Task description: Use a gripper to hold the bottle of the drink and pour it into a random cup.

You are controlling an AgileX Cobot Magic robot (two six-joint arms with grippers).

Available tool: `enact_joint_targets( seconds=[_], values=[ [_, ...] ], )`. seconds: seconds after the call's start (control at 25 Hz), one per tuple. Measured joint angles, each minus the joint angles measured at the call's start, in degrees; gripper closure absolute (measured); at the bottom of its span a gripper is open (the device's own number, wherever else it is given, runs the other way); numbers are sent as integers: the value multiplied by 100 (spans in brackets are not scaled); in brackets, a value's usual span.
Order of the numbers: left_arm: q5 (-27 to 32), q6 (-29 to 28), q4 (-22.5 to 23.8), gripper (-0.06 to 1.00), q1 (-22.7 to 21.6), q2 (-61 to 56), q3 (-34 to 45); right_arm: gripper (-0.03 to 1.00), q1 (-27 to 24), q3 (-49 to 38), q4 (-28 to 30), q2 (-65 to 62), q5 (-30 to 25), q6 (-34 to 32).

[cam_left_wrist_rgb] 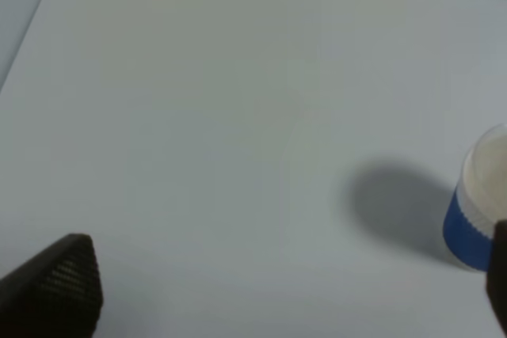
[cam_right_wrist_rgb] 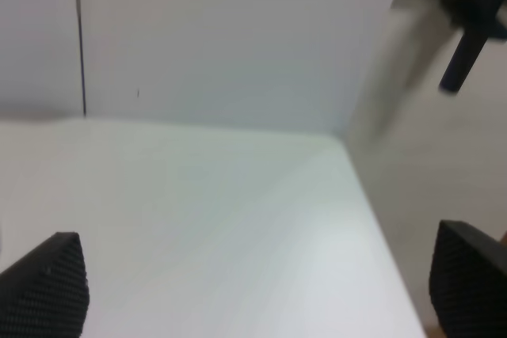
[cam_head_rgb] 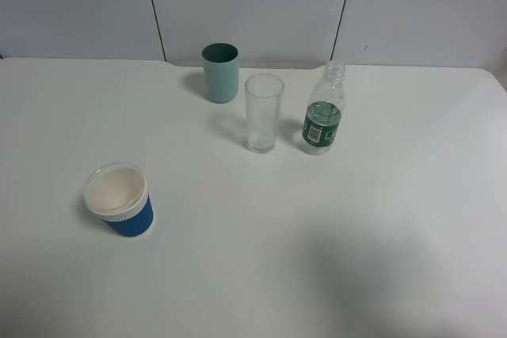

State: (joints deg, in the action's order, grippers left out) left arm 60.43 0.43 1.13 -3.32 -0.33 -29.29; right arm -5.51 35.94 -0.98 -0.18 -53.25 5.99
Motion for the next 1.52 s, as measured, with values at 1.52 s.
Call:
enact_joint_targets(
  seconds=[1.52],
  values=[
    [0, 0, -5, -4, 0, 0, 0, 12, 0, -812, 197, 0, -730, -349]
  ],
)
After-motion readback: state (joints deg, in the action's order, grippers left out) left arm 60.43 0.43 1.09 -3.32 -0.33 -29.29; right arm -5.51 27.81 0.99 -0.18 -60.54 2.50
